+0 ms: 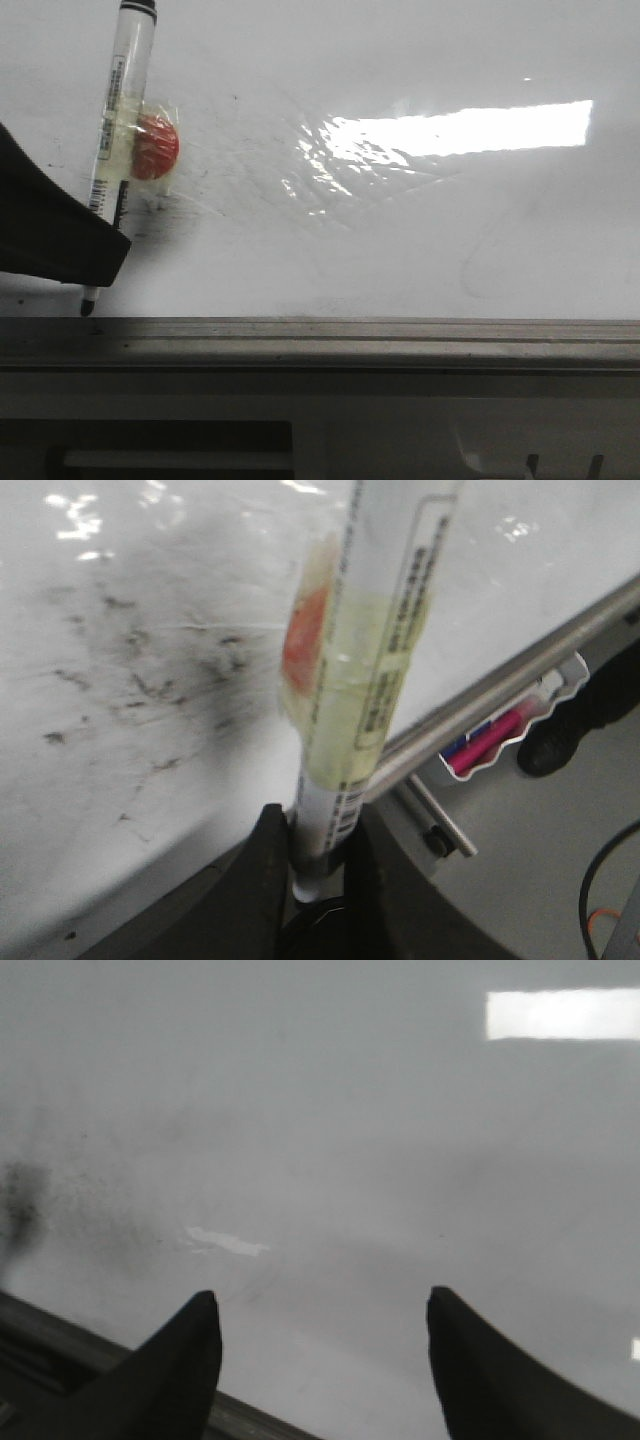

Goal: Write number 8 on whiteboard

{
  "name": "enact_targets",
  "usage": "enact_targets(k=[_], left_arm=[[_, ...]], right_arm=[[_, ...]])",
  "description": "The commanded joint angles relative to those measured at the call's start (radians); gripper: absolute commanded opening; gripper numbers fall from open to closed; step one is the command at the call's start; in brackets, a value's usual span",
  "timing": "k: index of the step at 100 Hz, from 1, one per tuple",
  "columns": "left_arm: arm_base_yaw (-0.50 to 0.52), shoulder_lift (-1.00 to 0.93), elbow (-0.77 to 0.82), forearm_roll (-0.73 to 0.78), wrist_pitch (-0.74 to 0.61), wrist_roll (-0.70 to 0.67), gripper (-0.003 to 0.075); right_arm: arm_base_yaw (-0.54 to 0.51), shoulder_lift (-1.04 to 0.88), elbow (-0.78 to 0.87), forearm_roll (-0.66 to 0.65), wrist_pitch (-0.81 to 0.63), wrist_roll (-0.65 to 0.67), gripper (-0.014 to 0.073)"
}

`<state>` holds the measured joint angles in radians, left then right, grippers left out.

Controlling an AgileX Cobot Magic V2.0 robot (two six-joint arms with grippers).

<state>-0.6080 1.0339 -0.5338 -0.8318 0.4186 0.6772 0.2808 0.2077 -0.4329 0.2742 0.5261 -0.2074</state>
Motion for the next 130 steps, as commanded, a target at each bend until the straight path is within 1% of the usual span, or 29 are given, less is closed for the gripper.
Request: enact_targets(k=[1, 6, 12, 23, 36, 51, 60, 65, 78, 90, 101, 106, 117, 130], left_arm=[[-0.001, -0.039, -0.026, -0.023, 0.04, 0.122, -0.002], [-0.001, -0.046, -0.026, -0.023, 0.085, 0.184, -0.002], [-0.001, -0.053, -0.026, -0.023, 0.129, 0.252, -0.002], [-0.001, -0.054, -0.037, -0.031, 0.203, 0.331, -0.002], [-0.001, -0.054, -0.067, -0.043, 0.231, 0.409, -0.002], [-0.001, -0.054, -0.095, -0.043, 0.243, 0.452, -0.002], [-0.001, -0.054, -0.104, -0.043, 0.248, 0.469, -0.002], [-0.001, -0.054, -0.104, -0.043, 0.253, 0.496, -0.002], [-0.001, -0.054, -0.104, -0.043, 0.285, 0.619, -0.002], [-0.001, -0.054, -0.104, -0.043, 0.287, 0.729, -0.002], [-0.001, -0.052, -0.104, -0.045, 0.287, 0.807, -0.002], [-0.001, -0.052, -0.104, -0.045, 0.281, 0.827, -0.002], [-0.001, -0.05, -0.104, -0.047, 0.266, 0.825, -0.002], [-0.001, -0.05, -0.104, -0.047, 0.266, 0.839, -0.002]], right_arm=[[0.062, 0.048, -0.034, 0.029, -0.068, -0.022, 0.0398], [0.1, 0.071, -0.036, 0.037, -0.068, -0.034, 0.0398], [0.144, 0.105, -0.038, 0.069, -0.068, -0.084, 0.0398], [0.243, 0.178, -0.063, 0.111, -0.059, -0.164, 0.0398], [0.361, 0.276, -0.122, 0.113, -0.054, -0.194, 0.0398], [0.464, 0.365, -0.164, 0.111, -0.09, -0.196, 0.0398], [0.491, 0.41, -0.174, 0.111, -0.103, -0.205, 0.0398], [0.499, 0.435, -0.177, 0.111, -0.109, -0.235, 0.0398], [0.522, 0.471, -0.182, 0.111, -0.127, -0.306, 0.0398], [0.555, 0.501, -0.206, 0.111, -0.134, -0.366, 0.0398], [0.595, 0.533, -0.227, 0.111, -0.154, -0.393, 0.0398], [0.621, 0.553, -0.238, 0.111, -0.156, -0.409, 0.0398], [0.677, 0.597, -0.257, 0.111, -0.168, -0.434, 0.0398], [0.745, 0.648, -0.259, 0.111, -0.224, -0.455, 0.0398]])
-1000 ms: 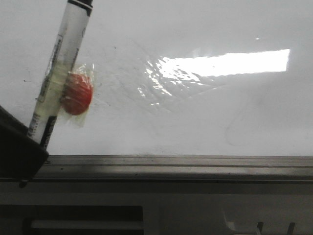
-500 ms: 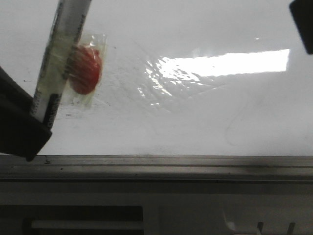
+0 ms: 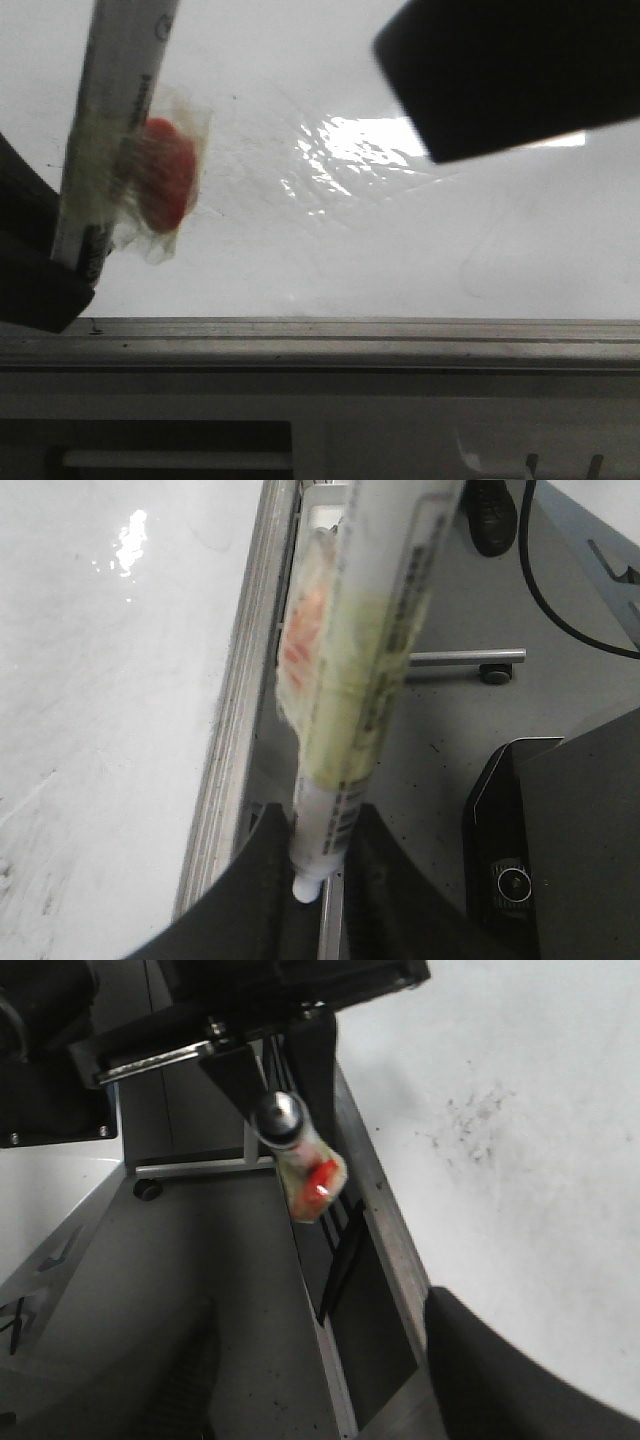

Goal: Write number 8 on whiteboard

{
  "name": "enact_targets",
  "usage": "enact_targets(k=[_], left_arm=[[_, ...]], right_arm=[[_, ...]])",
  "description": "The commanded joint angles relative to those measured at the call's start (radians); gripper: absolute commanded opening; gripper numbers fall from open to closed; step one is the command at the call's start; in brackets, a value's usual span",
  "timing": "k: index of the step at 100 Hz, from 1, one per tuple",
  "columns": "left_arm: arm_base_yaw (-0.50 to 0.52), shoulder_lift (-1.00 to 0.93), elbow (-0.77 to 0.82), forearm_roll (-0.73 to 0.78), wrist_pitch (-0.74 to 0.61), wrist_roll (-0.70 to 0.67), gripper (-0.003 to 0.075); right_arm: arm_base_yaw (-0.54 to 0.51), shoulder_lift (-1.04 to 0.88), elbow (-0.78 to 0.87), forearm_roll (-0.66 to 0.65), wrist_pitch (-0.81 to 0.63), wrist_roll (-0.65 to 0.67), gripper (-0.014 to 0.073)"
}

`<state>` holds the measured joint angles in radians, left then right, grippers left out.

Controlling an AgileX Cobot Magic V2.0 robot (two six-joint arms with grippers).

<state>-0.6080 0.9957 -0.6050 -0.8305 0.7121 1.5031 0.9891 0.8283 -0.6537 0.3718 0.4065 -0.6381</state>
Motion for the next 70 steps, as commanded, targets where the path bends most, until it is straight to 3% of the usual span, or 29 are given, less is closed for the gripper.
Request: enact_targets(k=[1, 34, 70], left_arm=[[-0.001, -0.012, -0.033, -0.049, -0.027, 0.016, -0.002], [-0.111, 0.029, -0.033, -0.043, -0.089, 0.075, -0.002], [-0.152, 0.103, -0.083, -0.051, -0.124, 0.075, -0.002]], right_arm=[[0.04, 0.03, -0.038, 0.013, -0.11, -0.024, 0.0398], [0.076, 0.087, -0.038, 0.013, -0.209, -0.024, 0.0398], [0.08, 0.114, -0.038, 0.013, -0.231, -0.024, 0.0398]])
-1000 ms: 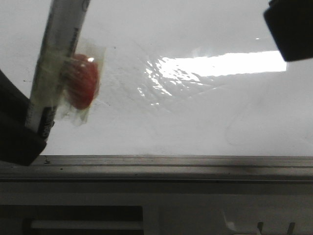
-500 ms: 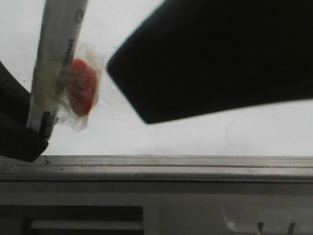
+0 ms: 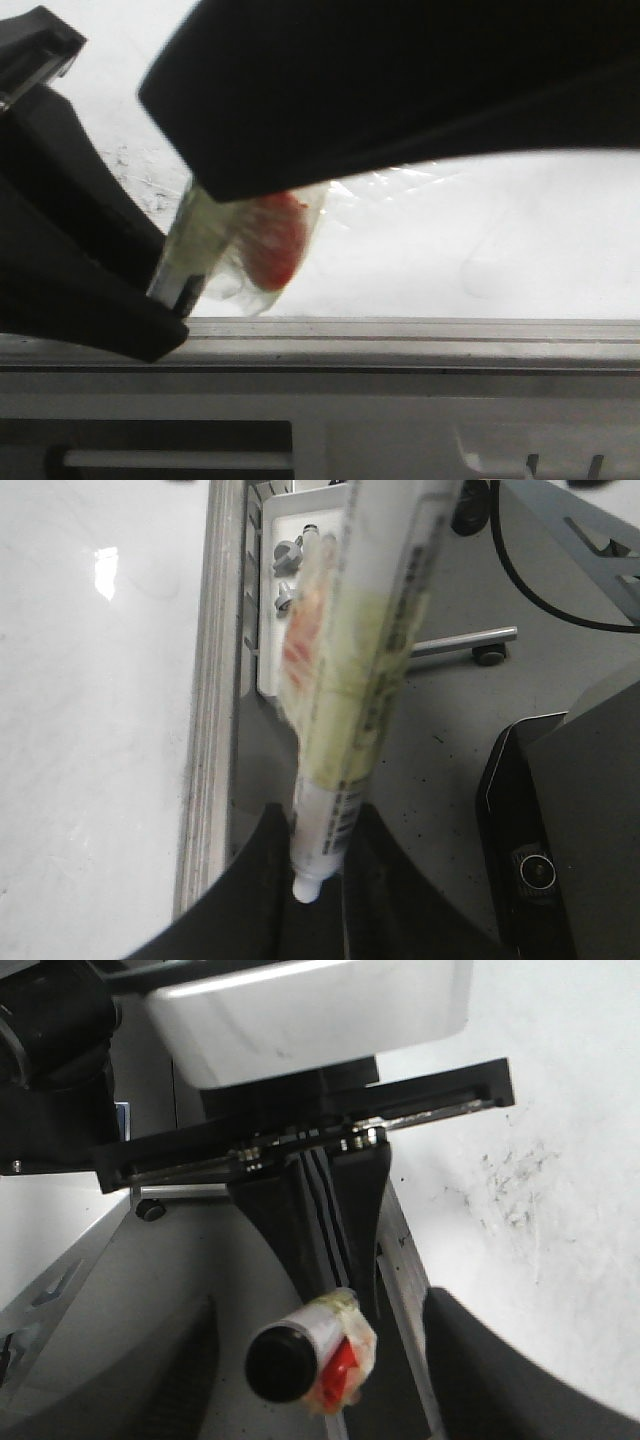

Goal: Write number 8 on whiteboard

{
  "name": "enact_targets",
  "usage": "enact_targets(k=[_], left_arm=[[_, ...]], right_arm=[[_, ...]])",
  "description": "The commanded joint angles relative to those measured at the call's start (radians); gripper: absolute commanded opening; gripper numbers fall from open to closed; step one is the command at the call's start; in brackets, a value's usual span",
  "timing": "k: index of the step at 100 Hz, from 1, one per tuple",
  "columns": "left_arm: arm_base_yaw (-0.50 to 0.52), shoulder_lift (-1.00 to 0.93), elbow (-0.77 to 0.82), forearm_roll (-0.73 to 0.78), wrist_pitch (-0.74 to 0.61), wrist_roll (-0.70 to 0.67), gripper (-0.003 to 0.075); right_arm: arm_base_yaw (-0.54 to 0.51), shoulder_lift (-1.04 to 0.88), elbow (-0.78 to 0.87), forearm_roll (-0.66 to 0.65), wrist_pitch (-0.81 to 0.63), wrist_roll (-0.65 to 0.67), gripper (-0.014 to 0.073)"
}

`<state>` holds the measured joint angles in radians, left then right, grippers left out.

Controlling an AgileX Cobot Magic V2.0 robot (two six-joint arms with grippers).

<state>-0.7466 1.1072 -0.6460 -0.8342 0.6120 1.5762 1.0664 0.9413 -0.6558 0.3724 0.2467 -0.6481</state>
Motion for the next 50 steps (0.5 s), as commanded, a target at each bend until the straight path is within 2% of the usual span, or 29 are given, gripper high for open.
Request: enact_targets(k=[1, 50], left_arm=[[-0.015, -0.008, -0.044, -0.047, -0.024, 0.002, -0.002], [-0.071, -0.008, -0.044, -0.047, -0.035, 0.006, -0.002]], right_arm=[[0.003, 0.001, -0.036, 0.012, -0.071, -0.014, 0.0398], [0.003, 0.03, -0.036, 0.063, -0.04, -0.014, 0.0397]])
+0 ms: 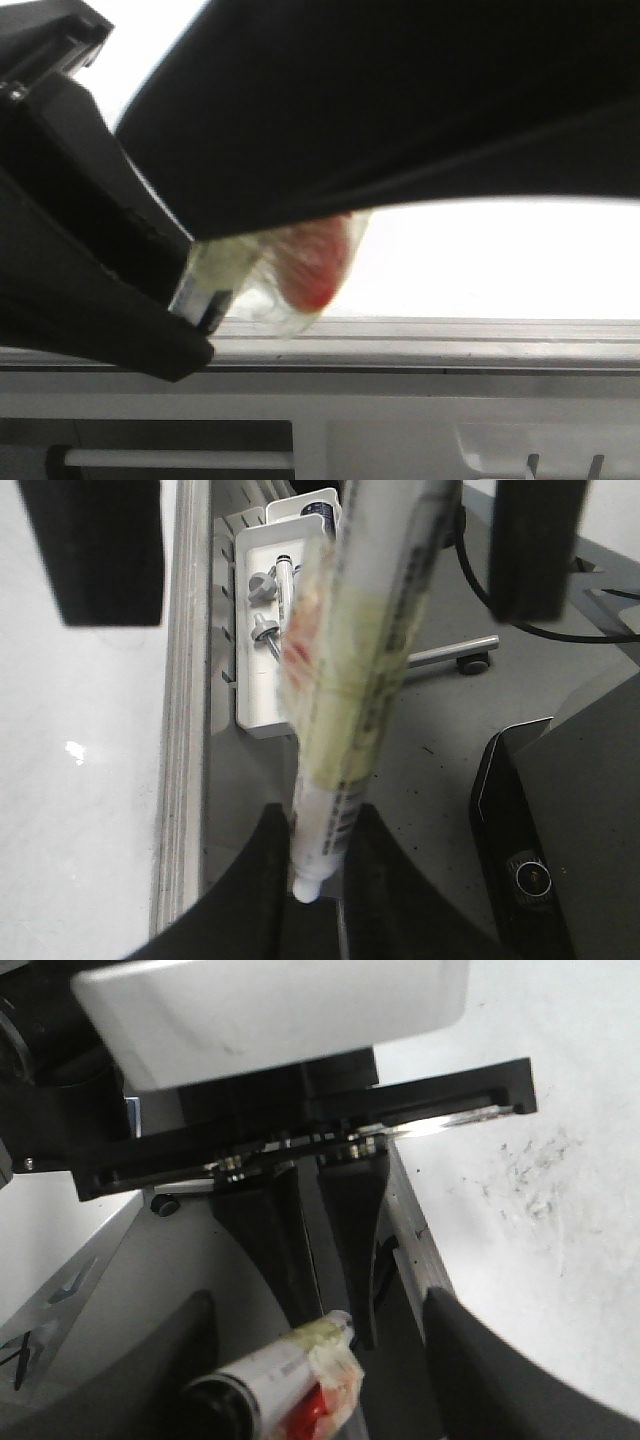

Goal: Write number 8 on whiteboard

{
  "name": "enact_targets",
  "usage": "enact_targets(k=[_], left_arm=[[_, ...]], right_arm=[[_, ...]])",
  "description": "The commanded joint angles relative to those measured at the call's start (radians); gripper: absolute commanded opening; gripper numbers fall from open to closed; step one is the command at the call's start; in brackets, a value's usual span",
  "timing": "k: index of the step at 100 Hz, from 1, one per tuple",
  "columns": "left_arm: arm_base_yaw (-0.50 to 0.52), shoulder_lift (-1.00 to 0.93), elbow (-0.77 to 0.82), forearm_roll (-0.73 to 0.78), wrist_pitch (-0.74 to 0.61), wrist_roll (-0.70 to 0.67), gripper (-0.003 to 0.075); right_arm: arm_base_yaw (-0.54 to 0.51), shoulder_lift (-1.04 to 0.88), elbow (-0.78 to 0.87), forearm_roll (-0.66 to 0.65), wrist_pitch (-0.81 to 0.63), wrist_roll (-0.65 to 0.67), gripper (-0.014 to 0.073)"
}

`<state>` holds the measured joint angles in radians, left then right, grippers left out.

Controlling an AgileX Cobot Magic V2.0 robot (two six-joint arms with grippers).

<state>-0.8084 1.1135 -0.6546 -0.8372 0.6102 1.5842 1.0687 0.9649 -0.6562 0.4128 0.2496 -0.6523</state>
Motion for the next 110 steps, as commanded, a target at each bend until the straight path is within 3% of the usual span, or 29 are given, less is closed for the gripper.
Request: enact_targets(k=[1, 18, 53, 90, 110], left_arm=[[-0.009, -0.015, -0.035, -0.044, -0.036, -0.002, -0.002], [-0.009, -0.015, -0.038, -0.044, -0.045, -0.002, -0.002], [-0.009, -0.015, -0.043, -0.054, -0.047, -0.002, -0.002], [-0.009, -0.015, -0.043, -0.062, -0.047, -0.002, -0.002], [-0.009, -0.015, -0.043, -0.062, -0.047, -0.002, -0.002]], right_arm=[[0.0, 0.005, -0.036, 0.022, -0.042, -0.01, 0.0397], [0.0, 0.019, -0.036, 0.027, -0.045, -0.01, 0.039], [0.0, 0.055, -0.036, 0.048, -0.049, -0.01, 0.0269], [0.0, 0.091, -0.036, 0.065, -0.047, -0.01, 0.0276], [0.0, 0.095, -0.036, 0.065, -0.047, -0.01, 0.0333]])
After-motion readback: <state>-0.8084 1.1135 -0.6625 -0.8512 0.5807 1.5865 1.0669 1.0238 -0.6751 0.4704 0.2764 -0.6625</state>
